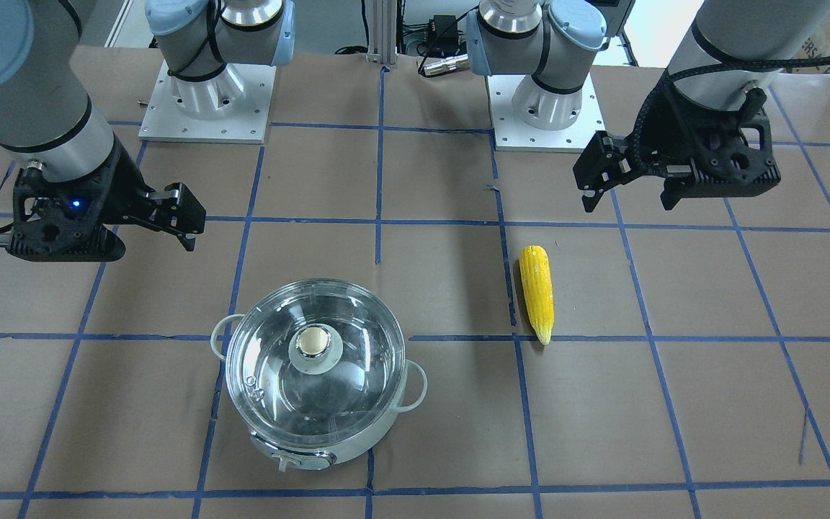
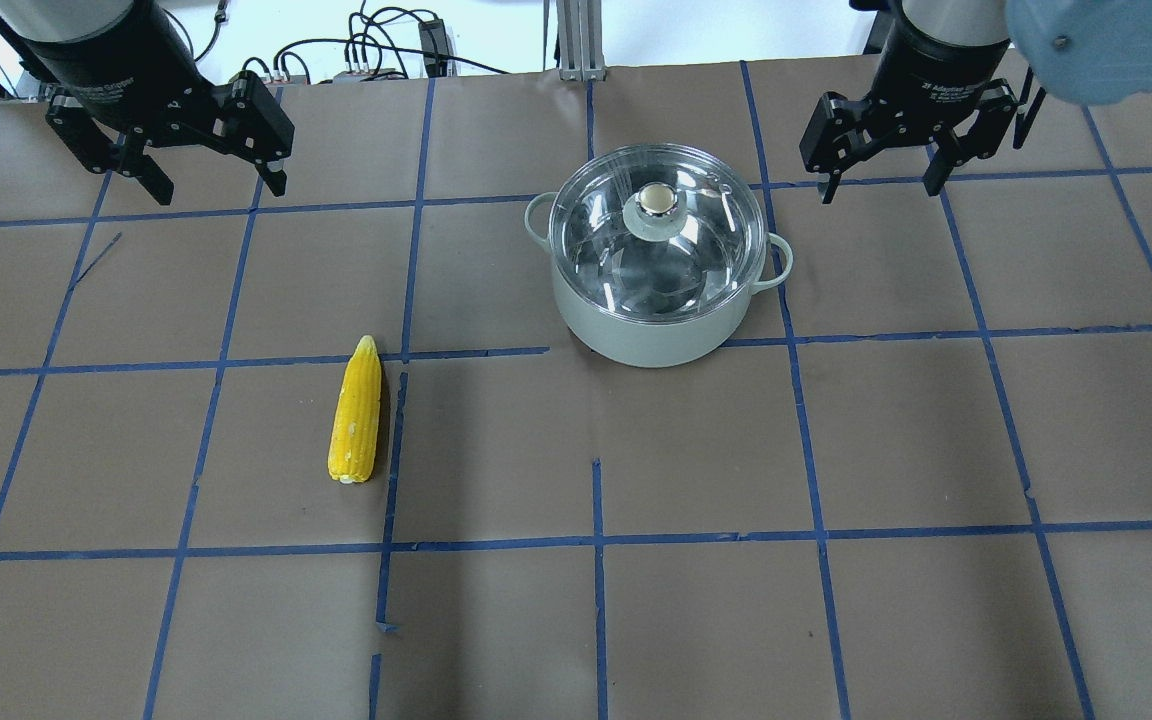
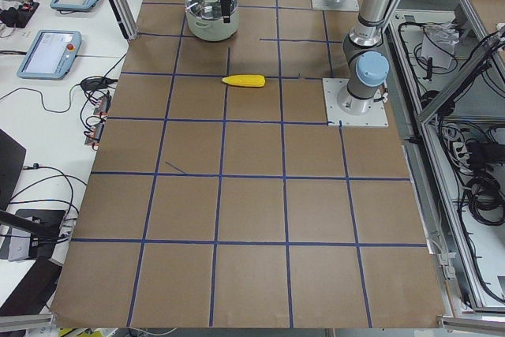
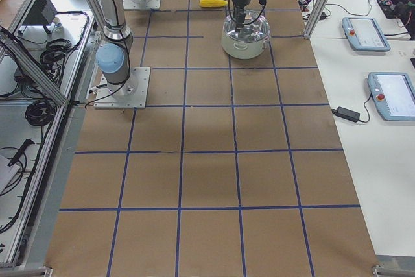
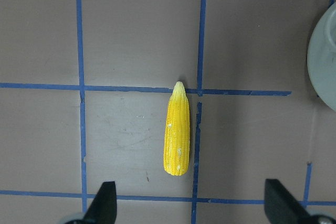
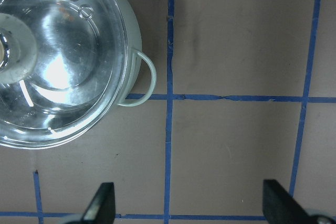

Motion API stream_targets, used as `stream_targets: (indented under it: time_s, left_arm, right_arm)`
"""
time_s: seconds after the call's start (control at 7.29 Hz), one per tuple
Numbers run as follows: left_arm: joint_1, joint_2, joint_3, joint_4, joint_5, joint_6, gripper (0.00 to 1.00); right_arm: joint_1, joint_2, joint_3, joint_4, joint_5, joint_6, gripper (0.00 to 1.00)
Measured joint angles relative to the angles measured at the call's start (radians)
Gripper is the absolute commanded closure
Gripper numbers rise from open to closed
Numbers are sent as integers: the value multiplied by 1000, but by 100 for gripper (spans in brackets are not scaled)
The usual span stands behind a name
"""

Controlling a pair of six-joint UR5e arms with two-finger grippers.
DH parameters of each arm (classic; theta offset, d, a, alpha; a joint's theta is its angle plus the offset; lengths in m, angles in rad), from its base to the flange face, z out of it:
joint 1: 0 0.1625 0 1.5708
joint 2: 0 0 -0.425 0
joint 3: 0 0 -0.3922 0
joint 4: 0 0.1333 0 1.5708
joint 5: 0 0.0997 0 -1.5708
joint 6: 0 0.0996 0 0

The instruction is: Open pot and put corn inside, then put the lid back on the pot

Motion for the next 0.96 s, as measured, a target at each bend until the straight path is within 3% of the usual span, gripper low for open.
stream_targets:
  time_s: [0.55, 0.96]
  left_arm:
    - [0, 3, 0, 0, 1, 0, 0]
    - [-2, 15, 1, -2, 1, 2, 0]
  right_arm:
    - [0, -2, 0, -2, 0, 5, 0]
    - [85, 28, -48, -110, 8, 77, 1]
